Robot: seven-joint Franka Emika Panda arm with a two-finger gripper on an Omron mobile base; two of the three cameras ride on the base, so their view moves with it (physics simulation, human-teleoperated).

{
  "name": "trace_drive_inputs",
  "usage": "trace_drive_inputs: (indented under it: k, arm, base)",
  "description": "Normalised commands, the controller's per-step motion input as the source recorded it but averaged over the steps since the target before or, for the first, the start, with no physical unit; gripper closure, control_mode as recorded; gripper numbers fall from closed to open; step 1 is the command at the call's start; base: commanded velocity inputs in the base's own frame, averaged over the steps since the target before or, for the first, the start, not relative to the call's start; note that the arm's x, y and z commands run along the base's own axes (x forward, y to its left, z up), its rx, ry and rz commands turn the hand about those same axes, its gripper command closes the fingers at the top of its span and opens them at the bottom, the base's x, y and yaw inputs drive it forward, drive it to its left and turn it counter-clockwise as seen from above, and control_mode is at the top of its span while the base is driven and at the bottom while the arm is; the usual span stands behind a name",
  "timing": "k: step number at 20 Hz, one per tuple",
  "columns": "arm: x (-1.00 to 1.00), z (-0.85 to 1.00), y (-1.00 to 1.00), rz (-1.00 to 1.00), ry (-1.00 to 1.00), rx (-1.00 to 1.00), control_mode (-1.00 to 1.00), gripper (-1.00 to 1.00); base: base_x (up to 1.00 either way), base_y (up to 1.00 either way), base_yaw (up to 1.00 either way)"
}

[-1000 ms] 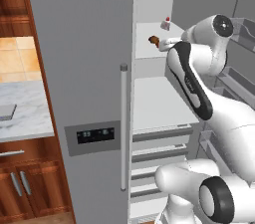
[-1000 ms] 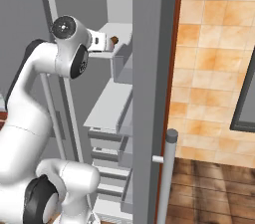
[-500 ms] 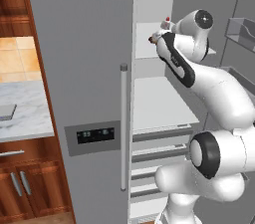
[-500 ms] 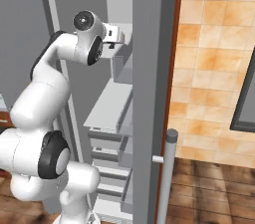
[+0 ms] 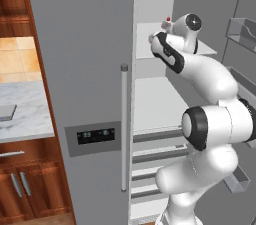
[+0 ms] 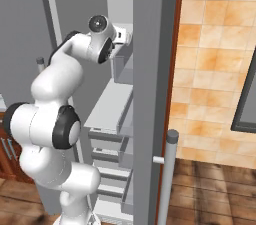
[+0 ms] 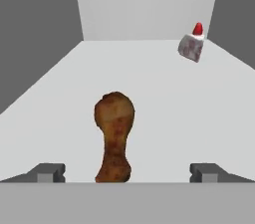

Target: Take the chicken drumstick from the fridge and place it on the digital scale on the counter by the fridge. Wait a few seconds for a reading, then move it to the plate on the dining counter.

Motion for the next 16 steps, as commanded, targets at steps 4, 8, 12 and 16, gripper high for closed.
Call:
trace_drive_inputs:
  k: [4, 8, 12, 16]
  arm:
    - [0.44, -0.24, 0.00, 0.00, 0.00, 0.01, -1.00, -1.00]
    - [0.29, -0.20, 0.00, 0.00, 0.00, 0.02, -1.00, -1.00]
    - [0.25, -0.25, 0.00, 0.00, 0.02, 0.02, -1.00, -1.00]
    - [0.27, -0.32, 0.02, 0.00, 0.06, 0.00, -1.00, -1.00]
  base:
    - [0.00, 0.00, 0.00]
    - [0.00, 0.00, 0.00]
    - [0.00, 0.00, 0.00]
    - [0.00, 0.00, 0.00]
